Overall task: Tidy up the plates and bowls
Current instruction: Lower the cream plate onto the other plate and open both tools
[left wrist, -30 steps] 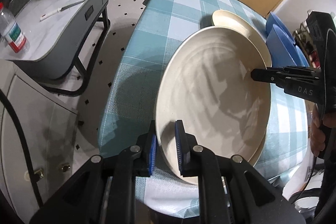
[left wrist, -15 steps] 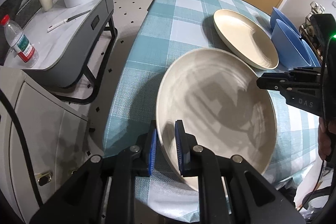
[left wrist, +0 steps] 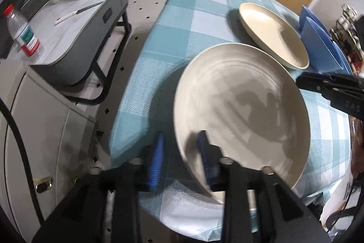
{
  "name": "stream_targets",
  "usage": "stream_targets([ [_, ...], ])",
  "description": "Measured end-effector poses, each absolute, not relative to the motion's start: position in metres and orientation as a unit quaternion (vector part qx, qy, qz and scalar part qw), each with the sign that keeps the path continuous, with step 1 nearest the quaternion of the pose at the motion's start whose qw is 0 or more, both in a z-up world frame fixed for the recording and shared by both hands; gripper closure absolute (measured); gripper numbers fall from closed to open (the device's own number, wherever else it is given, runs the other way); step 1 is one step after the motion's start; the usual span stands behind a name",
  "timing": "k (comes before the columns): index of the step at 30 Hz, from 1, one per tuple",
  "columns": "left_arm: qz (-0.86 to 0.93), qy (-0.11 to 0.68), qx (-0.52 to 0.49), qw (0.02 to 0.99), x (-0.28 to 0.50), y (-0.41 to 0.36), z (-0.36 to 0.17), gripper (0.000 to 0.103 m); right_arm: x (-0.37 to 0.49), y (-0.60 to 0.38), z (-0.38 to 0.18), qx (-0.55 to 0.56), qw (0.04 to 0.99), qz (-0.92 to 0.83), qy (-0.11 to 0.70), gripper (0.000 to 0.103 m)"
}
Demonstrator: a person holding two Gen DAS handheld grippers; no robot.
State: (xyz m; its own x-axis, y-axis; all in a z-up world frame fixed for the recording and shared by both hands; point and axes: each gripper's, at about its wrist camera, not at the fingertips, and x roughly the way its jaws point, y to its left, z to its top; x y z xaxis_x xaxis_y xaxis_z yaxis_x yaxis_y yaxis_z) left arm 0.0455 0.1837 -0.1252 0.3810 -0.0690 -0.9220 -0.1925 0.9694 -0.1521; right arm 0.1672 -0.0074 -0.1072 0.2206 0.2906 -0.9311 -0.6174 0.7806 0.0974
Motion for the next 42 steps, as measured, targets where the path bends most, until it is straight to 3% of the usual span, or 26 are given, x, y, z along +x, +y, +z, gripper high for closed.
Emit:
stream_targets([
  [3, 0.036, 0.552, -0.144, 0.820, 0.039, 0.189, -0.126, 0.060, 0.168, -0.020, -0.111, -0.114, 0.774, 0.291, 0.551, 0.075],
  [5, 0.033, 0.555, -0.166, 0.815, 0.036, 0.193, -0.129, 0.056, 0.168, -0.029, -0.116, -0.090, 0.775, 0.290, 0.554, 0.064],
  [7, 0.026, 0.559, -0.183, 0.808, 0.035, 0.194, -0.133, 0.056, 0.167, -0.036, -0.121, -0.063, 0.773, 0.293, 0.559, 0.061],
  [15, -0.002, 0.556, -0.202, 0.806, 0.037, 0.183, -0.134, 0.056, 0.158, -0.048, -0.148, 0.006, 0.749, 0.312, 0.585, 0.061],
  [42, 0.001, 0.562, -0.169, 0.810, 0.062, 0.160, -0.135, 0.048, 0.155, -0.042, -0.152, -0.001, 0.777, 0.307, 0.550, 0.067],
])
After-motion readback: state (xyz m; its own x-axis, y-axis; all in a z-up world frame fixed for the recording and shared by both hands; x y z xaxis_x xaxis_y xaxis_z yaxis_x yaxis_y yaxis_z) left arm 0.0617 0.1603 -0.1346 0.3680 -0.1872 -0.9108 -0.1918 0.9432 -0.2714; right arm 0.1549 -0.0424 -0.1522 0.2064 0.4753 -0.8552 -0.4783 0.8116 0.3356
